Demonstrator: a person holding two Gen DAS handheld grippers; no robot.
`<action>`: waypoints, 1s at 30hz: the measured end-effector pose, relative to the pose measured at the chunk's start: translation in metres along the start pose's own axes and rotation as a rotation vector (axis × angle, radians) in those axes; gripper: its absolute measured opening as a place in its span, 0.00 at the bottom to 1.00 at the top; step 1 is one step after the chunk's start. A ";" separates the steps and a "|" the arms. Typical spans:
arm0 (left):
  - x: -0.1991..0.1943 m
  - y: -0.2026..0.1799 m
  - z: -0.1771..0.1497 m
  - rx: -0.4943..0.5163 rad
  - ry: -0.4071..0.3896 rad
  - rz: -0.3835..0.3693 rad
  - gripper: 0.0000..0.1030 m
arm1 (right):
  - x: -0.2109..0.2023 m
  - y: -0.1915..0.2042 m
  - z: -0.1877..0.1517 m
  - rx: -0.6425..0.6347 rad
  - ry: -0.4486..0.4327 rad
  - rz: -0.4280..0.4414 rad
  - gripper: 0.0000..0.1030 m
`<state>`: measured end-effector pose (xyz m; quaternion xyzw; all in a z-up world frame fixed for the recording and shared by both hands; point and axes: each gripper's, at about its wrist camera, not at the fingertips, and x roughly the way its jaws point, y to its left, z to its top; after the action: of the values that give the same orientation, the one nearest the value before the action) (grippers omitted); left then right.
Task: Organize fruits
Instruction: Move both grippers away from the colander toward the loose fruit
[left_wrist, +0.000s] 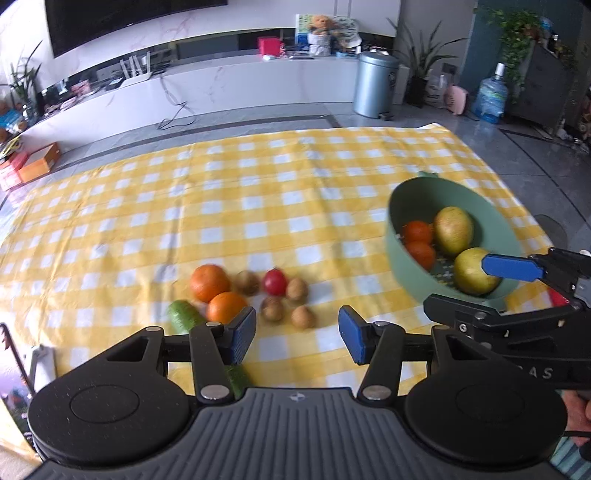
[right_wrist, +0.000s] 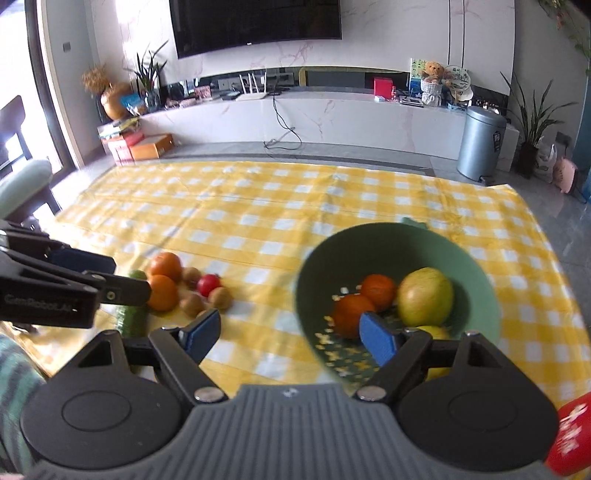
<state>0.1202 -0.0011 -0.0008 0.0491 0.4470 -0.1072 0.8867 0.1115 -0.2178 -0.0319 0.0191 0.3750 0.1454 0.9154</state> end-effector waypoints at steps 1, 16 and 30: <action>0.001 0.005 -0.002 -0.008 0.007 0.012 0.59 | 0.002 0.005 -0.002 0.005 -0.004 0.008 0.77; 0.034 0.058 -0.016 -0.136 0.063 -0.005 0.59 | 0.052 0.053 -0.023 -0.046 0.020 0.035 0.61; 0.074 0.067 -0.024 -0.040 0.005 -0.018 0.59 | 0.099 0.063 -0.027 -0.097 0.035 0.083 0.48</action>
<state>0.1602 0.0577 -0.0751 0.0274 0.4519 -0.1060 0.8853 0.1441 -0.1313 -0.1096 -0.0123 0.3822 0.2018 0.9017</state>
